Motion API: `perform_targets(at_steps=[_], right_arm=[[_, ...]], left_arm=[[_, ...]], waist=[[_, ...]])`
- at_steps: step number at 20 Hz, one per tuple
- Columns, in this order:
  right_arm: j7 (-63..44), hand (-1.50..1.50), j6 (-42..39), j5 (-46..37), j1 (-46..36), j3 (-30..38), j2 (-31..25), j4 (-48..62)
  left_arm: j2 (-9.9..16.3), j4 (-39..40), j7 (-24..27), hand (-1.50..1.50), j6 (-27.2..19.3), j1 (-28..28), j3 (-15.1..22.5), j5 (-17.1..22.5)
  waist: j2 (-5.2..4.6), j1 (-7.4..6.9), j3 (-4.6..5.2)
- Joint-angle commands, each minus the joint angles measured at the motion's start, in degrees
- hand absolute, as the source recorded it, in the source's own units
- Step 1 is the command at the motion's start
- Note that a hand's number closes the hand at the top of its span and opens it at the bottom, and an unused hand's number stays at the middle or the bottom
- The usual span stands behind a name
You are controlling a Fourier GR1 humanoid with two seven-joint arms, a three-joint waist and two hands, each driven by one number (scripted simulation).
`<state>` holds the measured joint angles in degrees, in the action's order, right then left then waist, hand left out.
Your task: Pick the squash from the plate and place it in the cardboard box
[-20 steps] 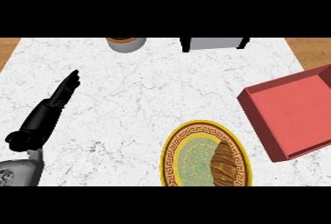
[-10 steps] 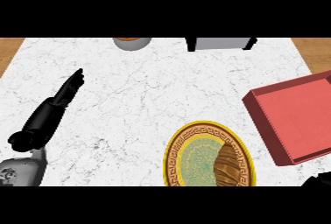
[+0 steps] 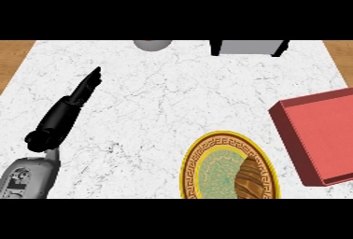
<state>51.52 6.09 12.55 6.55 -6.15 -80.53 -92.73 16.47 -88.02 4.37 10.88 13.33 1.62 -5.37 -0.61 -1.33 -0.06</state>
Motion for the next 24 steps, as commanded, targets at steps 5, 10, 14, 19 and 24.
perform_targets(at_steps=[5,10,14,19,24], right_arm=[[1.7,1.5,-8.5,-14.7,-10.4,-8.0,0.8,16.5],[2.6,1.5,-11.0,-26.5,-18.1,-12.9,3.7,24.8],[9.9,-1.5,-15.3,-33.1,-22.7,-16.7,5.3,32.2],[19.0,-1.5,-21.7,-31.4,-30.1,-17.4,9.3,36.2],[17.1,-1.5,-31.5,-11.9,-27.4,-15.2,17.0,33.7]], left_arm=[[-4.5,0.3,-0.3,0.0,-1.2,1.7,5.2,-3.1],[-1.7,0.6,-0.8,0.0,1.6,4.0,1.9,-0.3],[-2.6,2.3,0.4,0.0,-0.1,4.5,1.6,-1.6],[-1.8,2.5,1.8,0.0,1.4,2.5,2.0,-1.7],[-1.2,2.7,0.4,0.0,1.3,3.9,0.3,-0.6]], waist=[[-0.87,-3.89,-0.11],[-0.91,-4.54,-0.11],[-0.94,-4.23,-0.12],[-0.62,-3.71,-0.09],[-0.4,-2.58,-0.19]])
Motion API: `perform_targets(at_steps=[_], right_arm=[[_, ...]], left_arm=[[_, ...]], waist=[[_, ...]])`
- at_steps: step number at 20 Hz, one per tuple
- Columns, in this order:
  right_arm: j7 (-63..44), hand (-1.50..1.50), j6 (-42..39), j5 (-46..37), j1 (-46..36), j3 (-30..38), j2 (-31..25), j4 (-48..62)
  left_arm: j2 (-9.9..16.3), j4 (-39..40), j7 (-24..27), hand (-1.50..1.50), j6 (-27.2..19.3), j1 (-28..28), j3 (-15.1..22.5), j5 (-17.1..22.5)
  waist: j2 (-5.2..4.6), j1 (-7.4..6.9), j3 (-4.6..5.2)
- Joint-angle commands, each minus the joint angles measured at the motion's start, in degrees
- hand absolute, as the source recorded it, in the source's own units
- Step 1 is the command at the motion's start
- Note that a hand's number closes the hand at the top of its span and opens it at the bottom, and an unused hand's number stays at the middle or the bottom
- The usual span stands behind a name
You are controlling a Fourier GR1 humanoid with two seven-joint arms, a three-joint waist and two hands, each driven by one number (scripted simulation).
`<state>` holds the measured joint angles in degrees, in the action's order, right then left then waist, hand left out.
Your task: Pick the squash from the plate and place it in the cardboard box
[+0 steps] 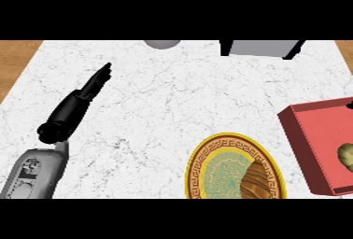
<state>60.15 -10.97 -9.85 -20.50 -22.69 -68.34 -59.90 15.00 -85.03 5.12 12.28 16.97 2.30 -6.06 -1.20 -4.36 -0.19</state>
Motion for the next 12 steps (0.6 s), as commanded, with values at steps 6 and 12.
perform_targets(at_steps=[6,12], right_arm=[[-3.0,-1.5,-25.9,28.0,1.2,2.4,7.7,5.1],[-13.8,-1.5,-34.4,40.2,-4.8,5.8,6.8,12.9]], left_arm=[[0.3,-0.4,0.8,0.0,0.2,-0.2,0.0,-0.3],[-0.1,-0.5,-1.1,0.0,0.3,2.1,0.2,-0.1]], waist=[[-0.45,0.07,0.07],[-0.68,-0.94,-0.12]])
